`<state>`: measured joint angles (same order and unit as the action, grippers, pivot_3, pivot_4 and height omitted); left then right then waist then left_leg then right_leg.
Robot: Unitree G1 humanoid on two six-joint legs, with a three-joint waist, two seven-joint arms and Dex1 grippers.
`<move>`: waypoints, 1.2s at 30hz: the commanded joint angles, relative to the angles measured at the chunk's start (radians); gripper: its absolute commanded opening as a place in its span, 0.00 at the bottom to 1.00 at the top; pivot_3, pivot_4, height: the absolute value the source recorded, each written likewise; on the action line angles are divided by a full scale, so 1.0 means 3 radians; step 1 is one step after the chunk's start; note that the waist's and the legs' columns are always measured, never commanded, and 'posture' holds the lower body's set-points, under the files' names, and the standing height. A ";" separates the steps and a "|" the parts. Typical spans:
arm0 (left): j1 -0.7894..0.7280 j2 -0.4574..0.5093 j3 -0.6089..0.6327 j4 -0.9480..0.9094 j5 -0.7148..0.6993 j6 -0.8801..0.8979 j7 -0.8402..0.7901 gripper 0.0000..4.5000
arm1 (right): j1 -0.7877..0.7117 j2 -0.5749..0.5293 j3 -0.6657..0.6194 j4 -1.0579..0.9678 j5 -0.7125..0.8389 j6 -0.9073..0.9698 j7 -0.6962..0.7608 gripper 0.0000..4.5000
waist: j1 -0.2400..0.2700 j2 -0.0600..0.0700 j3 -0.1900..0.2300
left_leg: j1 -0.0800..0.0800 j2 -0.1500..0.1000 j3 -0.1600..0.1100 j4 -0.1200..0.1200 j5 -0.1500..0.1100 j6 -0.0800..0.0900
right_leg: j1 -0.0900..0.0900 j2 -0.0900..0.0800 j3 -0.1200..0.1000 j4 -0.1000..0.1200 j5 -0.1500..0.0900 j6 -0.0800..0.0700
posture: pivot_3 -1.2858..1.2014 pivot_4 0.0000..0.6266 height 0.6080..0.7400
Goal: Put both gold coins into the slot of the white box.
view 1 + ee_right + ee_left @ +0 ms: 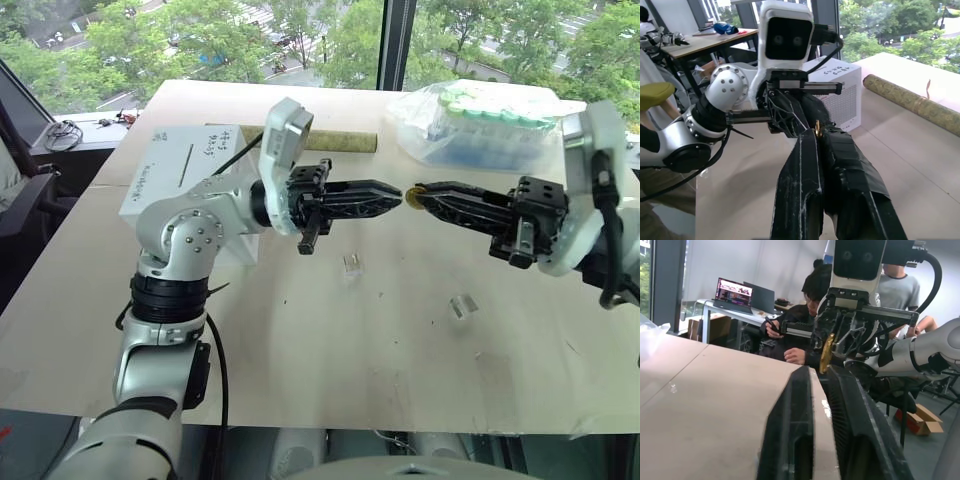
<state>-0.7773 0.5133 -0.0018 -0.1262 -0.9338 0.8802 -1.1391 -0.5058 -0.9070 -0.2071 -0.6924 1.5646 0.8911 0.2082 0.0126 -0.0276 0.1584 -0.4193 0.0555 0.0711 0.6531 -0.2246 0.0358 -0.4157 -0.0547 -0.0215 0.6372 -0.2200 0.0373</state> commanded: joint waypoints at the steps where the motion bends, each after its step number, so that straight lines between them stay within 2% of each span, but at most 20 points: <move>1: -0.0069 0.0005 0.0029 -0.0026 0.0001 -0.0045 -0.0051 0.16 | -0.0025 -0.0051 -0.0028 -0.0082 0.0060 -0.0086 0.0005 0.00 | 0.0000 0.0000 0.0000 | 0.0000 0.0000 0.0000 0.0000 0.0000 0.0000 | 0.0000 0.0000 0.0000 0.0000 0.0000 0.0000 | 0.52 0.24 1.00; 36: -0.0011 -0.0048 -0.0028 -0.0022 0.0111 -0.0123 -0.0295 0.16 | -0.0103 -0.0037 0.0181 -0.0144 0.0092 -0.0151 -0.0045 0.00 | 0.0000 0.0000 0.0000 | 0.0000 0.0000 0.0000 0.0000 0.0000 0.0000 | 0.0000 0.0000 0.0000 0.0000 0.0000 0.0000 | 0.52 0.24 1.00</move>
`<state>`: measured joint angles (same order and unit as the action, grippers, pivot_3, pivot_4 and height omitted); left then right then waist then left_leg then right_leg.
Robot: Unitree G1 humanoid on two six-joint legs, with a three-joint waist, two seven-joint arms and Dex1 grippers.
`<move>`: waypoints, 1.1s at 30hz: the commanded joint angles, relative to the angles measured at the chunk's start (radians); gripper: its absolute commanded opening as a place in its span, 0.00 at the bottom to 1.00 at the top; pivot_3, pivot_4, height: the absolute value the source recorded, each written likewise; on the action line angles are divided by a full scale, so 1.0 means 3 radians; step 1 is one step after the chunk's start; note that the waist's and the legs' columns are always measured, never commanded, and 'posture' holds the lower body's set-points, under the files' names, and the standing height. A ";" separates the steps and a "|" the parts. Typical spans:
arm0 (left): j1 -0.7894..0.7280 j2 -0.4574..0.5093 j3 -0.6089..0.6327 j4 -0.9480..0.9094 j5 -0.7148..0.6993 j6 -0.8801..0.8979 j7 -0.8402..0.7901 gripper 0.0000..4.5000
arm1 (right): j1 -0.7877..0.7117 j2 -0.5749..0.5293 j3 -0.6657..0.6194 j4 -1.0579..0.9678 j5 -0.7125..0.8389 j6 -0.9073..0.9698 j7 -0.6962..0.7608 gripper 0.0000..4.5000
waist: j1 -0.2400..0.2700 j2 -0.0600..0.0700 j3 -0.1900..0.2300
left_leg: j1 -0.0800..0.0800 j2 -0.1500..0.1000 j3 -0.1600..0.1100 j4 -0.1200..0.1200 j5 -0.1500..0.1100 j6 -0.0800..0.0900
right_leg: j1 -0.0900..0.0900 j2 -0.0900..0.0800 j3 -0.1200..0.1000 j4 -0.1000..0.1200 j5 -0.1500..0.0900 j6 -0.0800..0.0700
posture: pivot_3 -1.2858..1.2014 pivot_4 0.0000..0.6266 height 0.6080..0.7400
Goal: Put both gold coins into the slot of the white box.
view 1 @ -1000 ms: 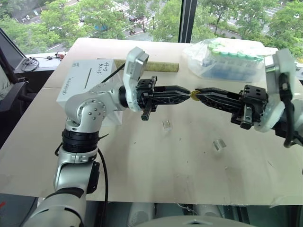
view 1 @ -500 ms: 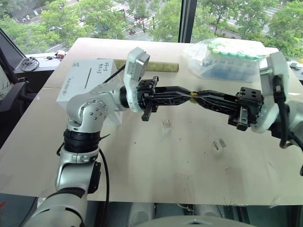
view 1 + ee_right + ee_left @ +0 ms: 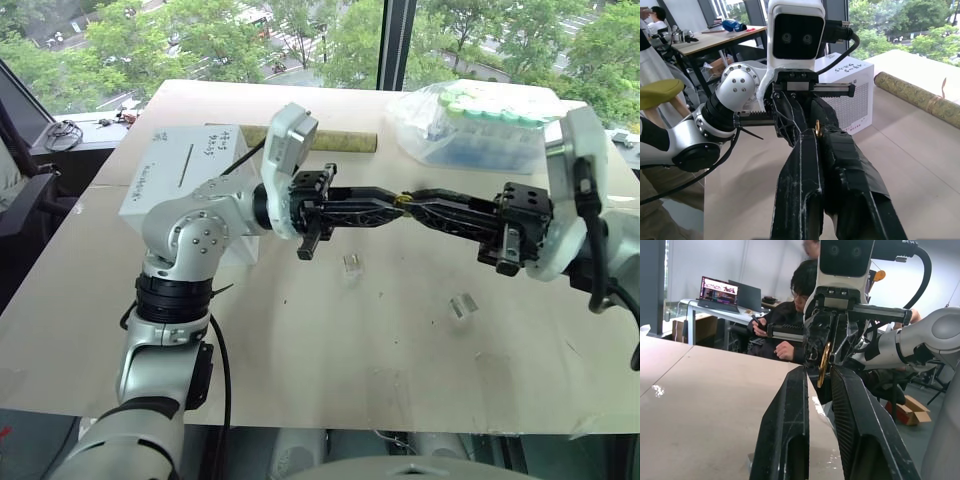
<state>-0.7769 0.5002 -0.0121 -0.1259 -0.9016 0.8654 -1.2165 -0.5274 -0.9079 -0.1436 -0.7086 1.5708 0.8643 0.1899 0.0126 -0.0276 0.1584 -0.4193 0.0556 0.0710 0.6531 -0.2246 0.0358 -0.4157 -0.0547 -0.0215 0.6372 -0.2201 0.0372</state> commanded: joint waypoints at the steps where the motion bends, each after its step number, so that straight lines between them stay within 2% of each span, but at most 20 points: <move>1: -0.0011 -0.0005 0.0009 -0.0020 0.0006 -0.0075 -0.0042 0.16 | -0.0029 -0.0035 -0.0032 -0.0092 0.0073 -0.0063 0.0015 0.00 | 0.0000 0.0000 0.0000 | 0.0000 0.0000 0.0000 0.0000 0.0000 0.0000 | 0.0000 0.0000 0.0000 0.0000 0.0000 0.0000 | 0.52 0.24 1.00; 9: -0.0001 -0.0003 0.0020 0.0010 0.0017 -0.0082 -0.0094 0.16 | -0.0018 -0.0038 -0.0032 -0.0100 0.0081 -0.0067 0.0010 0.00 | 0.0000 0.0000 0.0000 | 0.0000 0.0000 0.0000 0.0000 0.0000 0.0000 | 0.0000 0.0000 0.0000 0.0000 0.0000 0.0000 | 0.52 0.24 1.00; 12: 0.0000 -0.0009 0.0021 0.0015 0.0011 -0.0076 -0.0112 0.01 | -0.0020 -0.0028 -0.0011 -0.0109 0.0094 -0.0067 0.0006 0.00 | 0.0000 0.0000 0.0000 | 0.0000 0.0000 0.0000 0.0000 0.0000 0.0000 | 0.0000 0.0000 0.0000 0.0000 0.0000 0.0000 | 0.52 0.24 1.00; 29: 0.0018 -0.0017 0.0064 -0.0015 -0.0027 -0.0055 -0.0136 0.01 | -0.0014 0.0067 0.0013 -0.0079 0.0017 -0.0151 -0.0006 0.00 | 0.0000 0.0000 0.0000 | 0.0000 0.0000 0.0000 0.0000 0.0000 0.0000 | 0.0000 0.0000 0.0000 0.0000 0.0000 0.0000 | 0.52 0.24 1.00; 33: 0.0038 -0.0047 0.0097 -0.0131 -0.0108 0.0002 -0.0001 0.00 | 0.0018 0.0052 -0.0049 -0.0033 0.0083 -0.0139 0.0089 0.29 | 0.0002 0.0000 0.0000 | 0.0000 0.0000 0.0000 0.0000 0.0000 0.0000 | 0.0000 0.0000 0.0001 0.0000 0.0000 0.0000 | 0.52 0.24 1.00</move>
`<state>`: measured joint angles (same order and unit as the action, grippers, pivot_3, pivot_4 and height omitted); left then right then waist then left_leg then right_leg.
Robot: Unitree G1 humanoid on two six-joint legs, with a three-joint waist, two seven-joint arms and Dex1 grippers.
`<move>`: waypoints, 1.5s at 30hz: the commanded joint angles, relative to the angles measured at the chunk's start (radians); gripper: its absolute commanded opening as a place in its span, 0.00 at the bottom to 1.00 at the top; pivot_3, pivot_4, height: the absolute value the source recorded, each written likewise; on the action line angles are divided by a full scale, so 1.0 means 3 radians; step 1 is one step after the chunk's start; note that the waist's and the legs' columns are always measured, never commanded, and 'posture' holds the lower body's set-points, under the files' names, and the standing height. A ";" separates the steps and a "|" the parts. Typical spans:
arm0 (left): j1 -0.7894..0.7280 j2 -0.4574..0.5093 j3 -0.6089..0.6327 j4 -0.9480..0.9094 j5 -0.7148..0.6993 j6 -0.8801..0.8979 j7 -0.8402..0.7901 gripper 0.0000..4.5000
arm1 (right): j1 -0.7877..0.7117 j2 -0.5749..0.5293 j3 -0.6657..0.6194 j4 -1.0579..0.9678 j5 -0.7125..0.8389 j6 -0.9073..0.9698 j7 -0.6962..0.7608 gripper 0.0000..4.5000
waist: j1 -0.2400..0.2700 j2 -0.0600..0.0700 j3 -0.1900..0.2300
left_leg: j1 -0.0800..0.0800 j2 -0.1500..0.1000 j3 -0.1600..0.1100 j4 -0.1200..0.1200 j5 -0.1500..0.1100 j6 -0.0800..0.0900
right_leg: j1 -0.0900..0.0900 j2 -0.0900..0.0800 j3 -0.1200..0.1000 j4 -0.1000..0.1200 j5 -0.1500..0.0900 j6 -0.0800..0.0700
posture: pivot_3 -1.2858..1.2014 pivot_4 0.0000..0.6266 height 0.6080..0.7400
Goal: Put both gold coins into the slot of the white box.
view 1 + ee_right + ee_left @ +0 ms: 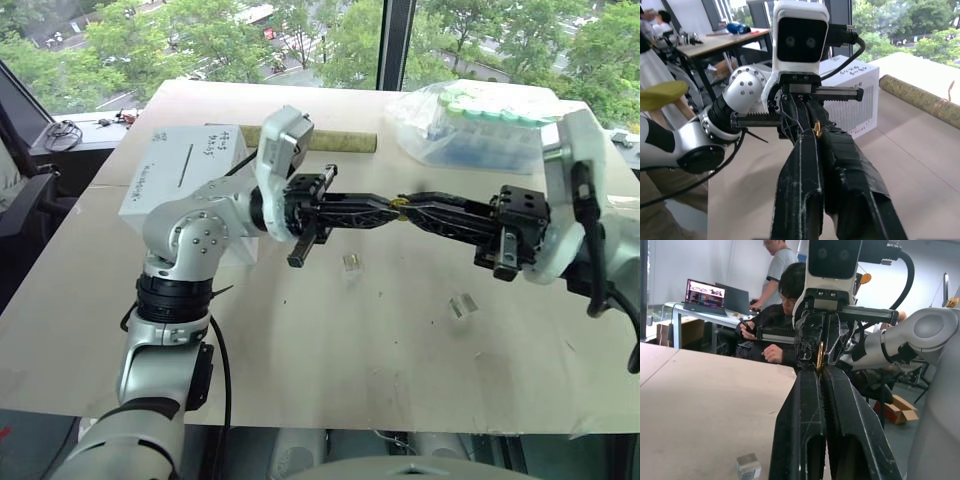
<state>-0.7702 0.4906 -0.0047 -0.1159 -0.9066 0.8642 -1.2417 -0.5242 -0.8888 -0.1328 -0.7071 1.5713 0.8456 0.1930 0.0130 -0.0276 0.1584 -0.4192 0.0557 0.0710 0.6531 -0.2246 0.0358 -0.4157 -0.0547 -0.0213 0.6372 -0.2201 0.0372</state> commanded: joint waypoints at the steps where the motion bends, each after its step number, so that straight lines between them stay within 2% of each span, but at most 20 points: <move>1: 0.0020 -0.0021 0.0083 -0.0188 -0.0111 0.0017 0.0115 0.00 | 0.0016 -0.0017 -0.0111 -0.0028 0.0097 -0.0085 0.0079 0.43 | 0.0000 0.0000 0.0000 | 0.0000 0.0000 0.0000 0.0000 0.0000 0.0000 | 0.0000 0.0000 0.0000 0.0000 0.0000 0.0000 | 0.52 0.24 1.00; 2: 0.0025 -0.0027 0.0110 -0.0212 -0.0139 0.0032 0.0160 0.00 | 0.0028 -0.0039 -0.0146 -0.0016 0.0110 -0.0085 0.0091 0.49 | 0.0000 0.0000 0.0000 | 0.0000 0.0000 0.0000 0.0000 0.0000 0.0000 | 0.0000 0.0000 0.0000 0.0000 0.0000 0.0000 | 0.52 0.24 1.00; 5: 0.0036 0.0006 0.0208 -0.0280 -0.0236 0.0093 0.0306 0.00 | 0.0121 -0.0146 -0.0298 -0.0010 0.0051 -0.0078 0.0206 0.83 | 0.0001 -0.0001 0.0000 | 0.0000 0.0000 0.0000 0.0000 0.0000 0.0000 | 0.0000 0.0000 0.0000 0.0000 0.0000 0.0000 | 0.52 0.24 1.00; 7: 0.0057 0.0037 0.0258 -0.0327 -0.0270 0.0115 0.0391 0.00 | 0.0156 -0.0188 -0.0357 -0.0020 -0.0042 -0.0103 0.0275 0.98 | -0.0001 -0.0001 0.0000 | 0.0000 0.0000 0.0000 0.0000 0.0000 0.0000 | 0.0000 0.0000 0.0000 0.0000 0.0000 0.0000 | 0.52 0.24 1.00; 10: 0.0065 0.0057 0.0412 -0.0401 -0.0308 0.0126 0.0666 0.00 | 0.0209 -0.0345 -0.0404 -0.0110 -0.0576 -0.0151 0.0545 0.98 | -0.0002 0.0000 0.0001 | 0.0001 0.0000 0.0000 0.0000 0.0000 0.0000 | 0.0000 0.0000 0.0001 0.0000 0.0000 0.0000 | 0.52 0.24 1.00; 14: 0.0041 -0.0007 0.0662 -0.0593 -0.0125 0.0000 0.1469 0.00 | 0.0281 -0.0392 -0.0414 -0.0086 -0.1050 -0.0317 0.0855 0.98 | -0.0002 -0.0001 0.0001 | 0.0002 0.0001 0.0000 0.0000 0.0000 0.0000 | 0.0000 0.0000 0.0001 0.0000 -0.0001 0.0001 | 0.52 0.24 1.00; 20: 0.0172 -0.0033 0.0735 -0.1252 0.1025 -0.0127 0.3212 0.00 | 0.0259 -0.0370 -0.0378 0.0213 -0.1687 -0.0743 0.1660 0.98 | 0.0002 -0.0004 0.0003 | 0.0003 -0.0001 0.0003 0.0000 0.0000 0.0000 | 0.0001 0.0000 0.0005 -0.0001 0.0008 0.0014 | 0.52 0.24 1.00; 23: 0.0198 0.0086 0.0662 -0.1477 0.1511 0.0227 0.3866 0.00 | 0.0173 -0.0327 -0.0397 0.0474 -0.1771 -0.0872 0.2036 0.98 | 0.0002 -0.0011 0.0007 | 0.0003 -0.0001 0.0003 0.0000 0.0000 0.0000 | 0.0001 0.0000 0.0005 0.0000 0.0008 0.0014 | 0.52 0.24 1.00; 26: 0.0074 0.0162 0.0680 -0.1621 0.1726 0.0892 0.4270 0.00 | -0.0015 -0.0234 -0.0356 0.0810 -0.1888 -0.1014 0.2291 0.98 | -0.0002 -0.0016 0.0010 | 0.0005 -0.0001 0.0003 0.0000 0.0000 0.0000 | 0.0002 0.0001 0.0005 0.0001 0.0008 0.0014 | 0.52 0.24 1.00; 29: -0.0151 0.0235 0.0667 -0.1691 0.1850 0.1681 0.4443 0.00 | -0.0189 -0.0092 -0.0354 0.1125 -0.1955 -0.1112 0.2473 0.98 | 0.0003 -0.0028 0.0018 | 0.0006 -0.0001 0.0003 0.0000 0.0000 -0.0001 | 0.0001 0.0001 0.0004 0.0002 0.0008 0.0014 | 0.52 0.24 1.00; 32: -0.0212 0.0286 0.0758 -0.1708 0.1864 0.2086 0.4373 0.00 | -0.0278 0.0000 -0.0361 0.1319 -0.2023 -0.1198 0.2677 0.98 | 0.0003 -0.0031 0.0020 | 0.0005 -0.0001 0.0001 0.0000 0.0000 -0.0001 | 0.0002 0.0001 0.0002 0.0003 0.0008 0.0014 | 0.52 0.24 1.00; 36: -0.0203 0.0493 0.0984 -0.1574 0.1822 0.2257 0.4082 0.00 | -0.0339 0.0035 -0.0359 0.1531 -0.2124 -0.1244 0.2904 0.98 | -0.0003 -0.0031 0.0023 | 0.0005 0.0000 0.0002 -0.0003 0.0000 -0.0002 | 0.0000 0.0000 0.0002 0.0003 0.0008 0.0014 | 0.52 0.24 1.00; 45: -0.0226 0.0449 0.1217 -0.1454 0.1950 0.2501 0.4036 0.00 | -0.0273 -0.0006 -0.0444 0.1618 -0.2277 -0.1232 0.3097 0.98 | 0.0002 -0.0030 0.0023 | 0.0005 0.0000 0.0002 -0.0003 0.0000 -0.0002 | 0.0000 -0.0001 0.0001 0.0004 0.0009 0.0014 | 0.52 0.24 1.00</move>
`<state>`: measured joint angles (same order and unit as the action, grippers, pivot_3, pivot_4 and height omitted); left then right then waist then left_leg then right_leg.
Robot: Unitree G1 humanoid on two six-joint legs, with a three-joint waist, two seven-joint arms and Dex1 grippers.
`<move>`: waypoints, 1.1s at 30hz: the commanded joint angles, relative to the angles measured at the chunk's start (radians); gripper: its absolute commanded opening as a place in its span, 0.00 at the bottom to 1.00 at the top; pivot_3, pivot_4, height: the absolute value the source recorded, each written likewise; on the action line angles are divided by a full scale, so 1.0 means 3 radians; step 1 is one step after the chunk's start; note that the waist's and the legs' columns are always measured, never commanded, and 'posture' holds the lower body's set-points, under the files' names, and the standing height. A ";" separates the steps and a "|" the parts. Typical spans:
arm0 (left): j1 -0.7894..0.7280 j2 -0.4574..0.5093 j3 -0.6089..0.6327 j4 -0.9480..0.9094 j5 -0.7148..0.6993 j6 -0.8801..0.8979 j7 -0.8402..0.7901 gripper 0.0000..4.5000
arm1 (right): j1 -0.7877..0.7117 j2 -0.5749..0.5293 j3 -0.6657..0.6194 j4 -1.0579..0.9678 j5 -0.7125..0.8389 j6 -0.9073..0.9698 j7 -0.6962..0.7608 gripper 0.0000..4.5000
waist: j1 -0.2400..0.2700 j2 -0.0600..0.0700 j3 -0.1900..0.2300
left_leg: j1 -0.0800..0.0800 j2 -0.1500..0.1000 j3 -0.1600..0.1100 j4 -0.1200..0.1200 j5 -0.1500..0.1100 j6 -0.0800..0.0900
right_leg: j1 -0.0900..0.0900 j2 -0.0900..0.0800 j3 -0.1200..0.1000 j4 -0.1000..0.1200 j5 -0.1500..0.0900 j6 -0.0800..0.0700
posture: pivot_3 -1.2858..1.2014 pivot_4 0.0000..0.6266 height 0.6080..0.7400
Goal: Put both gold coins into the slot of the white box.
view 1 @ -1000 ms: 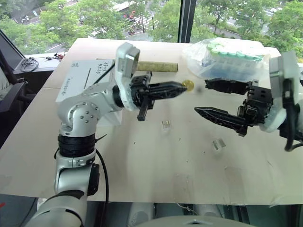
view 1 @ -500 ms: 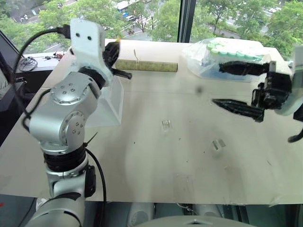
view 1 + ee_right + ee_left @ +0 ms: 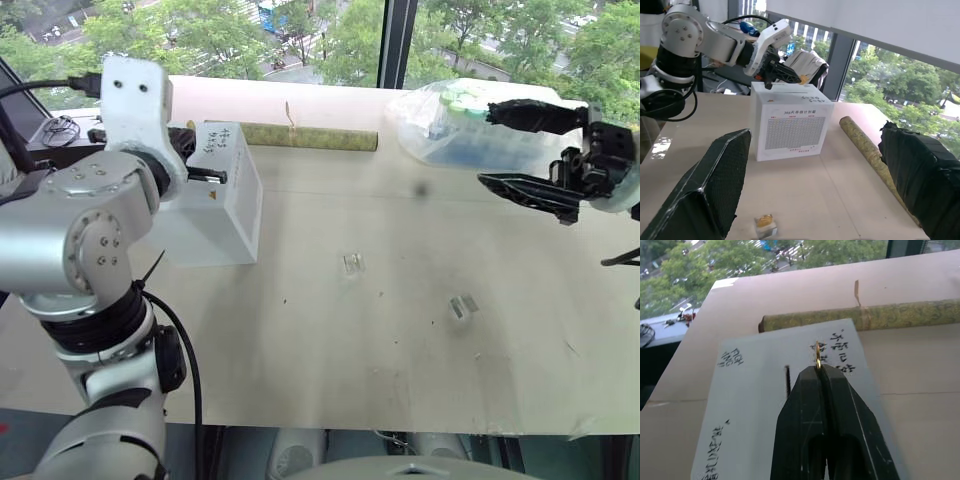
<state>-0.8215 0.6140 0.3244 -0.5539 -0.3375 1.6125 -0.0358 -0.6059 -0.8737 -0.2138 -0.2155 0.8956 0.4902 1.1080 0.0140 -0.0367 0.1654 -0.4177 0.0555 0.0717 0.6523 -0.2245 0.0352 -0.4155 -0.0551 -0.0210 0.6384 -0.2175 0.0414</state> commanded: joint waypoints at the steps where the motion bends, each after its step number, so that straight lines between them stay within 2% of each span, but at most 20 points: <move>1: -0.0043 0.0057 0.0134 0.0018 0.0067 0.0007 0.0009 0.00 | 0.0014 -0.0056 -0.0179 -0.0023 -0.0035 -0.0046 0.0056 0.98 | -0.0003 0.0000 0.0000 | 0.0000 0.0000 0.0000 0.0001 0.0000 0.0000 | 0.0000 0.0000 0.0000 0.0000 0.0000 0.0000 | 0.52 0.24 1.00; 6: 0.0033 0.0081 0.0214 0.0117 0.0073 0.0007 -0.0014 0.00 | 0.0054 -0.0046 -0.0207 -0.0040 -0.0029 -0.0019 0.0125 0.98 | -0.0003 0.0000 0.0000 | 0.0002 0.0000 0.0000 0.0001 0.0000 0.0000 | 0.0000 -0.0001 0.0001 0.0005 0.0000 -0.0001 | 0.52 0.24 1.00; 22: 0.0092 -0.0227 0.0216 0.0211 0.0013 0.0007 0.0248 0.00 | 0.0079 -0.0039 -0.0218 -0.0099 -0.0073 0.0030 0.0094 0.98 | -0.0001 0.0001 -0.0001 | 0.0008 -0.0001 0.0002 0.0002 0.0000 0.0000 | 0.0001 -0.0003 0.0005 0.0012 0.0000 -0.0001 | 0.52 0.24 1.00; 33: 0.0041 -0.0205 0.0220 0.0346 -0.0103 0.0007 0.0327 0.00 | 0.0115 -0.0043 -0.0226 -0.0057 -0.0123 -0.0028 0.0133 0.98 | -0.0003 0.0001 -0.0001 | 0.0007 -0.0002 0.0002 0.0003 0.0000 0.0000 | 0.0001 -0.0004 0.0005 0.0012 0.0001 -0.0001 | 0.52 0.24 1.00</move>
<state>-0.8027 0.5461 0.3905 -0.4511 -0.3548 1.6104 0.0543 -0.5713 -0.8785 -0.2455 -0.2200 0.8616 0.4987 1.1355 0.0133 -0.0365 0.1652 -0.4153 0.0550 0.0725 0.6532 -0.2244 0.0351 -0.4153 -0.0563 -0.0192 0.6419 -0.2173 0.0411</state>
